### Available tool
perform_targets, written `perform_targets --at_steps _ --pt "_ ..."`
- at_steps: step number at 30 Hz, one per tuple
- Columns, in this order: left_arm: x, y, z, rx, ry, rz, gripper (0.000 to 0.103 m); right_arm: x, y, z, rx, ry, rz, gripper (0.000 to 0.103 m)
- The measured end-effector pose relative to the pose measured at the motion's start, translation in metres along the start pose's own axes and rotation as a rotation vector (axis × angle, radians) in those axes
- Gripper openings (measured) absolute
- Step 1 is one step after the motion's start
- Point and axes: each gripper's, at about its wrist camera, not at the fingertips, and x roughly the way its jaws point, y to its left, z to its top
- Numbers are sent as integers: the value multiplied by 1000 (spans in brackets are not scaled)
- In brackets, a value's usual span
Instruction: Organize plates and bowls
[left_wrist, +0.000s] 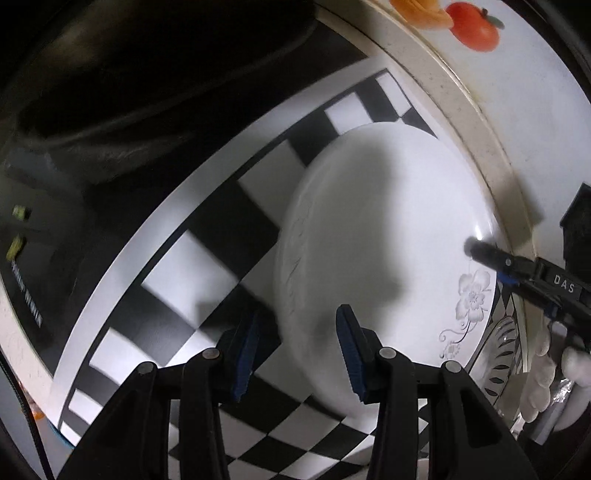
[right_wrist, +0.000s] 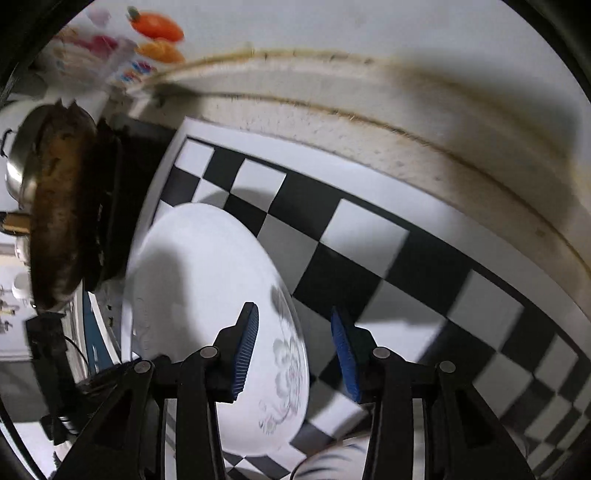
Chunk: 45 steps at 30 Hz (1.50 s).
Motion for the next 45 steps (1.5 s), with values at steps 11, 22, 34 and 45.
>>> perform_targets --at_steps 11,22,34,45 --pt "1 -28 -5 59 -34 48 36 4 0 -2 -43 -2 21 17" --pt "-36 -56 -30 159 -85 30 36 -44 -12 -45 3 -83 45 14" --pt "-88 -82 -66 351 -95 -42 36 -129 -22 -142 97 -224 47 14" --pt "-114 -97 -124 589 -76 -72 36 -164 -25 -271 225 -335 48 14"
